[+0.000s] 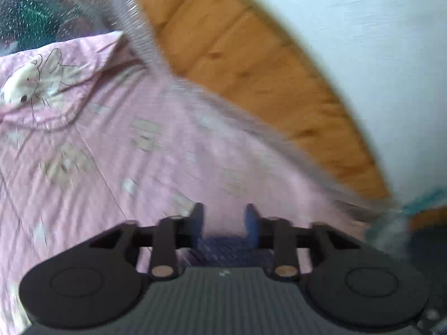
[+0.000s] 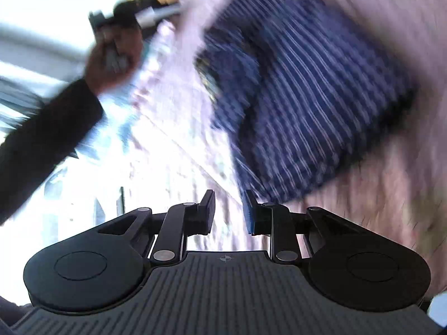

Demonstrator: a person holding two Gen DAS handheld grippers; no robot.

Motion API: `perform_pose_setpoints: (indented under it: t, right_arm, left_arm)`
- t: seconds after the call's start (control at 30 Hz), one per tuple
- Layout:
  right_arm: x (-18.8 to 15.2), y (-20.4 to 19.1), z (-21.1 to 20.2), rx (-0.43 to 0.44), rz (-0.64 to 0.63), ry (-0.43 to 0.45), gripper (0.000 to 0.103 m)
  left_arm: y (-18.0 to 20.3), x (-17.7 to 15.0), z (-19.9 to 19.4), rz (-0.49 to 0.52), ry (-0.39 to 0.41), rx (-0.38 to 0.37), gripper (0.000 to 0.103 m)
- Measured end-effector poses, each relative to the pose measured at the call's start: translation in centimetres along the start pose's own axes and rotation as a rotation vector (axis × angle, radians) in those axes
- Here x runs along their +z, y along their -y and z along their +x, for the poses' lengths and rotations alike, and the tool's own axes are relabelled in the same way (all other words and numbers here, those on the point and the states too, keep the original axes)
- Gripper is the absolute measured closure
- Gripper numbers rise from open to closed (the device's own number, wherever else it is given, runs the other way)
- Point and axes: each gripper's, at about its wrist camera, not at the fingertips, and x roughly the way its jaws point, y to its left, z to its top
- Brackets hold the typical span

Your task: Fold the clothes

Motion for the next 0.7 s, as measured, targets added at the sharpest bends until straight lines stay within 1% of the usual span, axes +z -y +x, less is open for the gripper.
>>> perform_pose_setpoints:
  t: [0.07,0.1,0.17,0.2,0.27,0.3,0.33,0.37,0.4,0.43,0.47,0.5,0.53,0.57,0.6,0.63,0.67,0.7]
  right_arm:
    - [1.5,-0.3,-2.2,-0.028,-0.067,0.064,0.074]
    - [2.5,-0.2,-3.3,-0.061,-0.095,0.104,0.070]
    - [4.6,0.7,-4.2,-0.131,-0.154,0.159,0.070]
    - [5.8,1.4,-3.9,-0.166,-0.188,0.168,0.070]
    - [7.7,2.9,-2.7,-0.222,-0.259,0.155,0.070]
    - [8.2,3.8,-1.6,-0.237,-0.294,0.111,0.070]
    - [8.4,4.7,-0.5,-0.241,-0.318,0.056,0.070]
    - [8.6,5.7,0.6,-0.246,-0.342,0.001,0.070]
    - [8.8,6.5,1.1,-0.234,-0.365,-0.051,0.072]
    - [9.2,7.1,1.1,-0.207,-0.388,-0.098,0.076]
    - [9.5,7.8,1.0,-0.180,-0.410,-0.146,0.076]
    - [9.8,8.5,1.0,-0.153,-0.432,-0.193,0.074]
    - [10.2,9.2,0.9,-0.126,-0.454,-0.241,0.066]
    - [11.1,9.4,0.4,-0.092,-0.489,-0.251,0.060]
    - [12.7,9.3,-0.2,-0.056,-0.530,-0.222,0.048]
    - [14.3,9.3,-0.5,-0.024,-0.563,-0.189,0.040]
    - [16.2,9.3,-0.4,0.003,-0.581,-0.165,0.034]
    - [18.5,9.3,0.3,0.027,-0.582,-0.149,0.033]
  left_arm:
    - [0.9,-4.8,-2.4,0.018,-0.040,-0.098,0.060]
    - [1.4,-7.7,-2.6,0.016,-0.085,-0.135,0.060]
    - [2.4,-13.7,-2.4,0.009,-0.182,-0.202,0.060]
    - [2.7,-16.3,-2.0,0.006,-0.220,-0.209,0.060]
    - [2.3,-20.9,-0.8,-0.009,-0.267,-0.139,0.062]
    - [1.7,-22.9,-0.3,-0.027,-0.274,-0.068,0.062]
    - [0.9,-24.8,0.3,-0.048,-0.276,0.013,0.069]
    - [0.2,-26.2,0.0,-0.106,-0.243,0.040,0.089]
    - [-0.6,-27.4,-0.6,-0.174,-0.200,0.052,0.090]
    - [-0.9,-28.1,-1.6,-0.254,-0.158,0.052,0.088]
    - [-1.0,-28.7,-2.8,-0.338,-0.117,0.049,0.078]
    - [-0.5,-29.3,-4.1,-0.361,-0.057,0.079,0.070]
    - [0.1,-29.8,-5.4,-0.367,0.007,0.118,0.042]
    - [1.0,-30.4,-6.3,-0.358,0.068,0.182,0.016]
    - [1.9,-31.0,-7.1,-0.344,0.128,0.252,0.010]
    - [2.2,-31.3,-6.9,-0.352,0.141,0.280,0.009]
    - [2.5,-31.6,-6.5,-0.367,0.142,0.295,0.010]
    - [2.7,-31.8,-6.0,-0.382,0.142,0.311,0.011]
